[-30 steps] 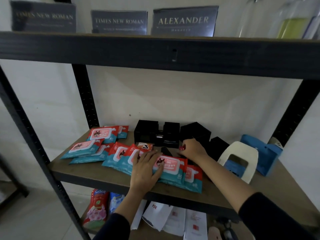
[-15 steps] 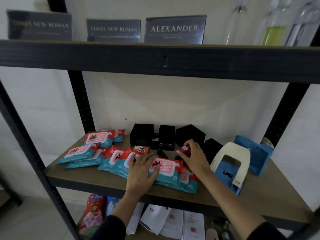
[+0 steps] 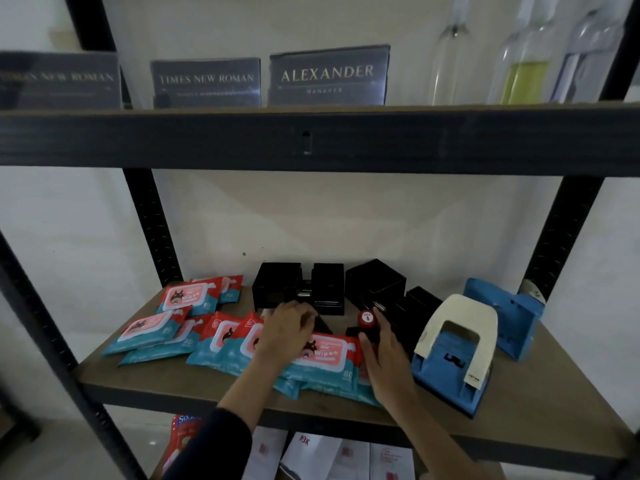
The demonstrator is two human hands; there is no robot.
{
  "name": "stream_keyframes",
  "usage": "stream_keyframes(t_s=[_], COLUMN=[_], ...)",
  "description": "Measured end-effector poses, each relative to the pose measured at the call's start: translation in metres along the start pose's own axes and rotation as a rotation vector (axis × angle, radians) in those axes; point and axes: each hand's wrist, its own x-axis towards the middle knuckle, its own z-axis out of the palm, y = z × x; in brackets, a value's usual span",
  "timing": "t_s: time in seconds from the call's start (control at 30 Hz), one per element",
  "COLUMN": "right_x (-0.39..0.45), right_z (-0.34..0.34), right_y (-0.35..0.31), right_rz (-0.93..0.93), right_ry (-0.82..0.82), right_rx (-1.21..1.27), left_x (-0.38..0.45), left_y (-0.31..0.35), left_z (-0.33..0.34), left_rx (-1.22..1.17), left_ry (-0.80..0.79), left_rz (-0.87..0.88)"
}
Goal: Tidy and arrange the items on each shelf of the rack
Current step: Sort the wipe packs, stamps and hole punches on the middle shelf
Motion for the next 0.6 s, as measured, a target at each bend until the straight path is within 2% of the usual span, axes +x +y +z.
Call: stream_keyframes(t_s=[0.07, 0.2, 0.4, 0.47, 0.6], right_x=[0.01, 0.016, -0.008, -0.011, -0.01], right_z=[0.001, -0.001, -0.006, -0.006, -0.007], right_y=[0.003, 0.004, -0.005, -0.003, -0.007], right_rz=[0.019, 0.014, -0.005, -0.02, -0.029], right_ry=[-0.002, -0.043, 0.064, 0.087, 0.106], right_rx=[0.003, -0.024, 0.128, 0.14, 0.154], left_x=[0.017, 0.034, 0.052, 0.061, 0.077], left_y=[-0.003, -0.018, -0.018, -0.017, -0.015], left_z=[0.003, 0.011, 0.008, 0.007, 0.008], left_rx=[-0.089, -0.075, 0.092, 0.111, 0.034], left_ry=[-0.076, -0.326, -0.369, -0.411, -0.552], left_rz=[0.019, 0.097, 0.275, 0.28, 0.178])
